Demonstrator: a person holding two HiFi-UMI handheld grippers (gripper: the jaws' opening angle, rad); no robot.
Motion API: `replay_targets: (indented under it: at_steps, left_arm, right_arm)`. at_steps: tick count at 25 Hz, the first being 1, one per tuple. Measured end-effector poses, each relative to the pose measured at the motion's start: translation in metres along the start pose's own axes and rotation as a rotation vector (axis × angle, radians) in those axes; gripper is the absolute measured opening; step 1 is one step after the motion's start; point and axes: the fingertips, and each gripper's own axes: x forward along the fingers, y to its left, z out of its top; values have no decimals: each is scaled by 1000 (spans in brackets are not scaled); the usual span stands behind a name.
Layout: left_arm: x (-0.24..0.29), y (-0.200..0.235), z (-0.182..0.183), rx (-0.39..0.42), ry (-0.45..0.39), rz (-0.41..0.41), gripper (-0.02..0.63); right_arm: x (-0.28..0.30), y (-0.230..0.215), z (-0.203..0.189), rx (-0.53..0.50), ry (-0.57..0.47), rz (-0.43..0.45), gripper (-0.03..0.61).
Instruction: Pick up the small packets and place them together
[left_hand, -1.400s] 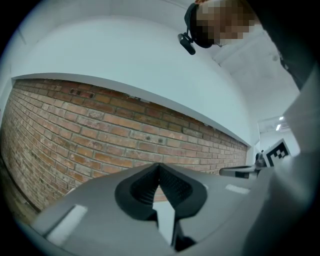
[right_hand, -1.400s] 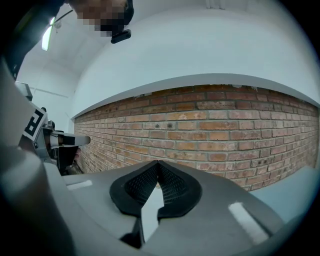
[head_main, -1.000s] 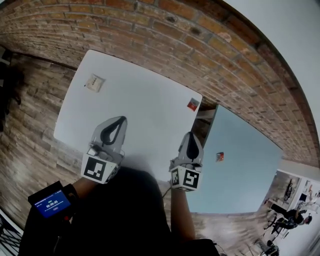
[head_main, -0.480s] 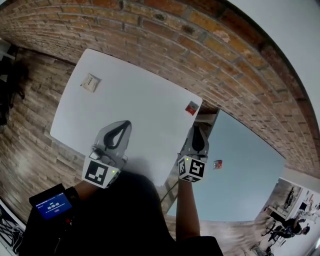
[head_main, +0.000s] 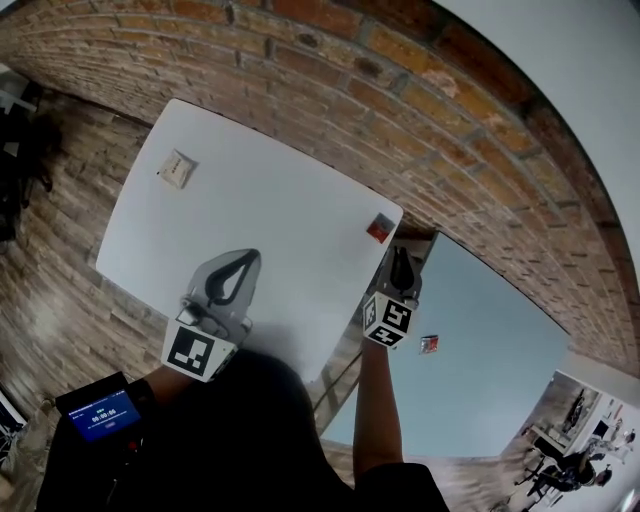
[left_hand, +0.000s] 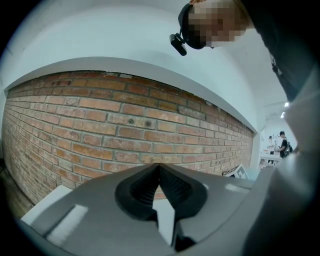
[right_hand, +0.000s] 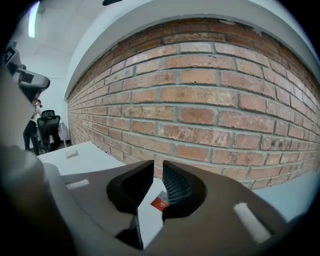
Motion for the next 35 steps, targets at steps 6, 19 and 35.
replay_targets:
  at_steps: [6, 19, 35]
  left_arm:
    - [3, -4, -3, 17, 27, -11, 0]
    - [9, 7, -8, 34, 46, 5, 0]
    - [15, 4, -7, 19, 67, 17, 0]
  right_arm:
    - [26, -23, -26, 41, 26, -35, 58]
    - [64, -38, -67, 56, 106, -40, 56]
    - [97, -40, -104, 46, 189, -32, 61]
